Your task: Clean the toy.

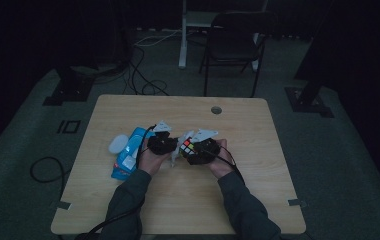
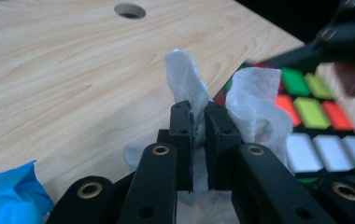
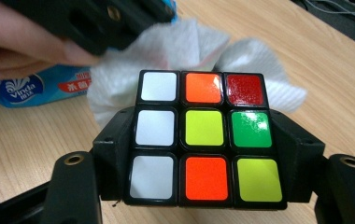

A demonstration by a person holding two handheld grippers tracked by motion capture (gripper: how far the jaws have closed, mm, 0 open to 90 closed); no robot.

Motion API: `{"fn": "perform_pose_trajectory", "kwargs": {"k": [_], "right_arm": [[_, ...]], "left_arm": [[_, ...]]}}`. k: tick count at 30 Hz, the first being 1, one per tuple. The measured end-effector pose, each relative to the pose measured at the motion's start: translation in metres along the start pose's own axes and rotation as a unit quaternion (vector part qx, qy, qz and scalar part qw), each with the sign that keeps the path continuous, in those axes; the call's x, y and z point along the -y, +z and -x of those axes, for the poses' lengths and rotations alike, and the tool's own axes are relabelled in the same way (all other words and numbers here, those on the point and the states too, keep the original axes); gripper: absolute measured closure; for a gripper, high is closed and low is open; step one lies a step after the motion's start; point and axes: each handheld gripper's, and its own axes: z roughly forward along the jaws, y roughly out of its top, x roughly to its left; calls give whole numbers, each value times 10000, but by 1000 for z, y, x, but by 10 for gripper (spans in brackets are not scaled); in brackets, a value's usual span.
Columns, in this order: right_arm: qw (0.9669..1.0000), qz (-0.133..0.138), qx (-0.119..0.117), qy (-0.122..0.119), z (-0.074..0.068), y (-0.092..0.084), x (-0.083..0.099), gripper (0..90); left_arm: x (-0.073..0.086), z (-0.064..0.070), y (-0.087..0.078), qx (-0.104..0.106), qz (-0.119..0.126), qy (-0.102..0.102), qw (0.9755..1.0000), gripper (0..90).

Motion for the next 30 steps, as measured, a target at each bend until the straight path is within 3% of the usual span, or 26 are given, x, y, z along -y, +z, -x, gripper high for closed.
{"fn": "perform_pose_trajectory", "kwargs": {"k": [6, 17, 23, 30], "right_arm": [[10000, 88, -4, -22, 1, -5, -1, 340], [9995, 25, -205, -248, -10, 2, 0, 340], [9983, 28, -360, -459, -17, 5, -1, 340], [9960, -35, -554, -705, -29, 13, 2, 340]], "left_arm": [[0, 0, 1, 18, -17, -29, 10000, 834], [-5, -7, -4, 246, 268, -270, 9990, 835], [-12, -9, -5, 295, 308, -167, 9990, 833], [-24, -8, -4, 199, 335, -10, 9992, 829]]}}
